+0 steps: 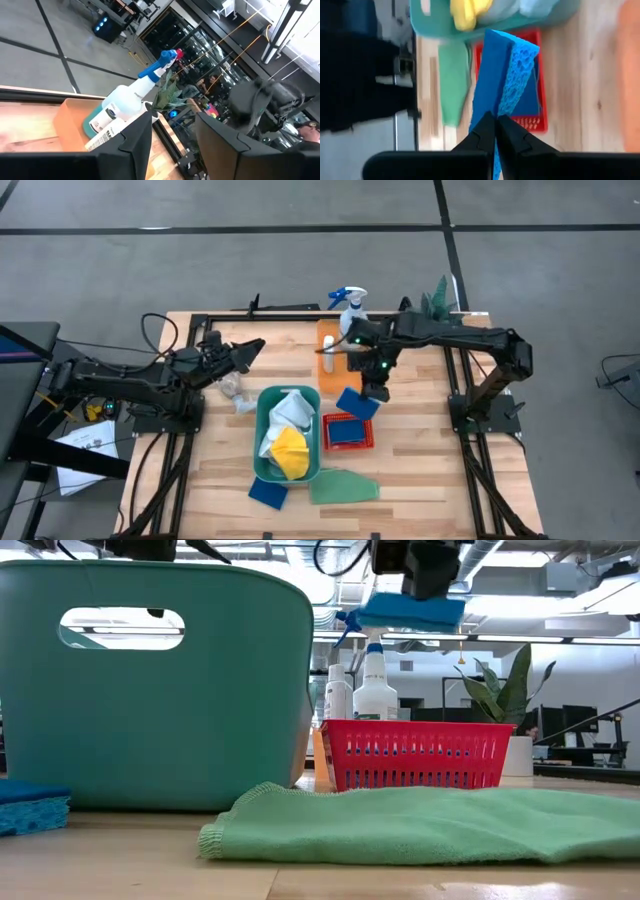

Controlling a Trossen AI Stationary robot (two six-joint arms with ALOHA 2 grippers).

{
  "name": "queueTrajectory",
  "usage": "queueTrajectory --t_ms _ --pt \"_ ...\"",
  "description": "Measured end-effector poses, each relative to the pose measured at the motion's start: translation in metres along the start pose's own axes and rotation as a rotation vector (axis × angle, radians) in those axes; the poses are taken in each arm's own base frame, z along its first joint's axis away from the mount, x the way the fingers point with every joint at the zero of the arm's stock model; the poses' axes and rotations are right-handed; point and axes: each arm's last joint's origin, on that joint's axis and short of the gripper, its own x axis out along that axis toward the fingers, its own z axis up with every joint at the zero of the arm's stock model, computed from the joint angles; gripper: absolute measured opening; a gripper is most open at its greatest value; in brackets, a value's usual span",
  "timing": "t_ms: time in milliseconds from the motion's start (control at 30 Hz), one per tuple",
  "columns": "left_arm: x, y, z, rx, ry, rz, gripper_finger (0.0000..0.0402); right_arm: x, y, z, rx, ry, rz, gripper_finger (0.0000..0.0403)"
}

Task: Pick & Place Kitchen Items
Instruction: Put the blue sponge into the red bin

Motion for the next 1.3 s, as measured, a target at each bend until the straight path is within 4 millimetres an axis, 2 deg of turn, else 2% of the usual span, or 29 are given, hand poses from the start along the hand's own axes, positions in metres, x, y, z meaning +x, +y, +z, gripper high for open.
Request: queueTrajectory --t_ms 233,400,567,1100,1300 --pt "0.0 0.0 0.0 0.0 0.001 0.001 0.0143 0.038 0.002 0.005 -0.078 0.127 0.026 0.0" --pt "0.0 0.0 -0.001 0.002 0.003 0.003 0.0143 0.06 -0.006 0.008 -0.118 0.193 0.036 0.0" --pt "0.0 0.0 0.0 -0.005 0.003 0.003 0.0143 0.07 -0.008 0.009 -0.13 0.219 0.039 0.0" --pt "0.0 0.001 -0.001 0.004 0.011 0.012 0.0143 0.072 -0.005 0.016 -0.295 0.151 0.046 0.0" --pt "0.0 0.001 -0.001 0.003 0.011 0.012 0.0143 0.094 -0.008 0.016 -0.289 0.225 0.063 0.0"
